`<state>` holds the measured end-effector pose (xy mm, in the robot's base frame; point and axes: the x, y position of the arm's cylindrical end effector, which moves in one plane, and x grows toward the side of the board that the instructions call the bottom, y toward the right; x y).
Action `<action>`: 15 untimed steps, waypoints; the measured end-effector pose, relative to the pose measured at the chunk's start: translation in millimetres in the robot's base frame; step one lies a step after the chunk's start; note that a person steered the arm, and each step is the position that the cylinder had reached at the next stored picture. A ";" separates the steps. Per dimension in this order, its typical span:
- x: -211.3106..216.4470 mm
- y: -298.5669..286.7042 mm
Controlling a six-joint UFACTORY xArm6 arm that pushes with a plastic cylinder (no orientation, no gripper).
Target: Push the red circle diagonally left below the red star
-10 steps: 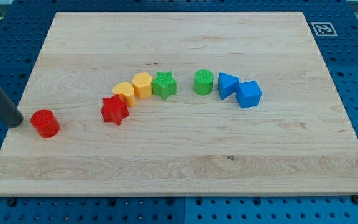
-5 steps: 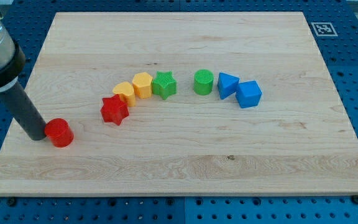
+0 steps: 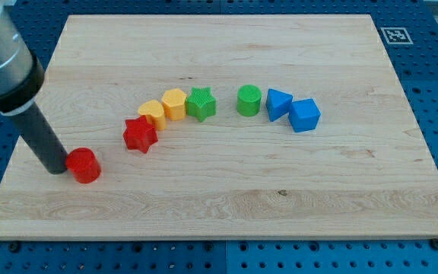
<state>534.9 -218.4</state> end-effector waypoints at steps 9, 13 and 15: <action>61.5 113.1; 20.7 203.6; -4.3 174.2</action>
<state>530.6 -44.2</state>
